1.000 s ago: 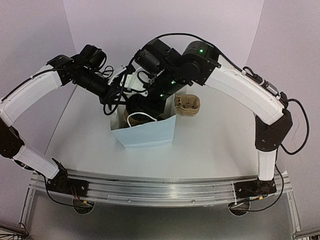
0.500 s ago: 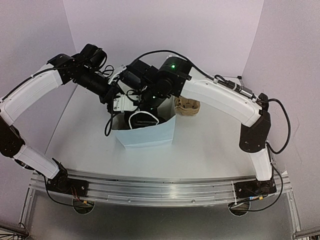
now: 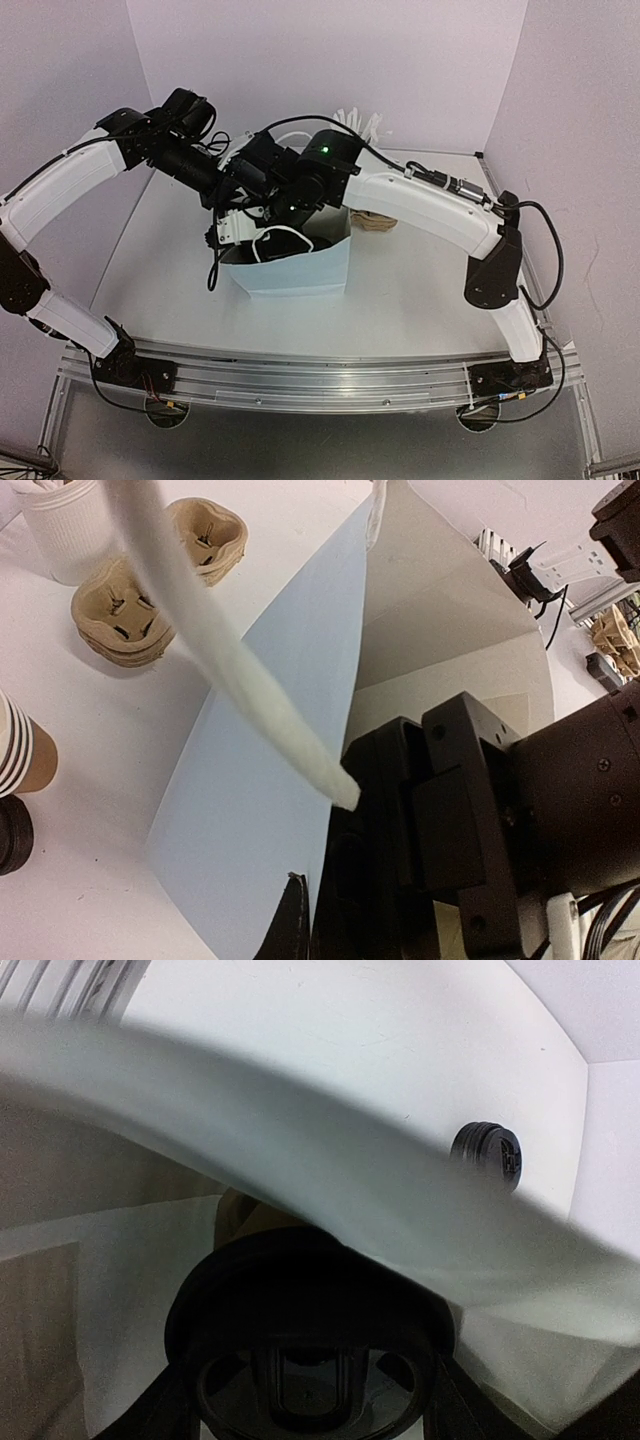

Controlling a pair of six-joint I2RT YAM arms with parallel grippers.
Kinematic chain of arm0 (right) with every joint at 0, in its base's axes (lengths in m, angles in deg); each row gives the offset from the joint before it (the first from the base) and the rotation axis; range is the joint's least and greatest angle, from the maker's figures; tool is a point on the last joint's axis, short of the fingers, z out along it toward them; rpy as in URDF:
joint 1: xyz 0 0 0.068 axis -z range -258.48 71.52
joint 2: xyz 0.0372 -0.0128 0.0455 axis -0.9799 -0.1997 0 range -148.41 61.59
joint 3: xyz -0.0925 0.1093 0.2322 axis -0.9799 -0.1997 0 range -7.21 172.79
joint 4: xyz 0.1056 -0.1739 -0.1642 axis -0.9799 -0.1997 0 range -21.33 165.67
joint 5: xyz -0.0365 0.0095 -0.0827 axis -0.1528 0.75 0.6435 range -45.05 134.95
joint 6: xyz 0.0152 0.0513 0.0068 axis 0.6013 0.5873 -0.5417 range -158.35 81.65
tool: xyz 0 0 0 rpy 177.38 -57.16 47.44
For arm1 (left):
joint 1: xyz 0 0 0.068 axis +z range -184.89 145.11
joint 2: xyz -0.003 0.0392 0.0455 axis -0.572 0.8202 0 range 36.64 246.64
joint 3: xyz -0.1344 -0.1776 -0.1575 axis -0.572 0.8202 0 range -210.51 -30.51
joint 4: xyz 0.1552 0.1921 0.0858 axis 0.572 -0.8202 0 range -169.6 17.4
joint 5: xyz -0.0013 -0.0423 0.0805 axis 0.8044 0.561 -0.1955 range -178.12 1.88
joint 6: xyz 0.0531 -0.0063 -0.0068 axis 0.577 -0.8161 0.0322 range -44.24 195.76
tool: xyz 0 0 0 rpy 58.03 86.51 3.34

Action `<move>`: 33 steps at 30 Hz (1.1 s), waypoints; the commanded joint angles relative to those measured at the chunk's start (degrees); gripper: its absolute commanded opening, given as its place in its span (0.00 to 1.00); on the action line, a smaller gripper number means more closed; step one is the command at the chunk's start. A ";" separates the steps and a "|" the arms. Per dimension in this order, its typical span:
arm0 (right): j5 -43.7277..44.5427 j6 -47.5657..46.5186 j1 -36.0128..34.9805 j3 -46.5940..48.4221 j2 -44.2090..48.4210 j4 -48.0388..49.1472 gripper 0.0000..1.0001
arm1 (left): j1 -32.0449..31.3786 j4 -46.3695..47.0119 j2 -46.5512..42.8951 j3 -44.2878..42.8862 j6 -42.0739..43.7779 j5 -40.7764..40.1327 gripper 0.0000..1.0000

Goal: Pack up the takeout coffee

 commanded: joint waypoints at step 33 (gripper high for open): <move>18.25 60.95 -3.07 -15.69 7.65 11.30 0.12 | -0.16 9.27 -9.47 9.10 -17.96 -10.51 0.00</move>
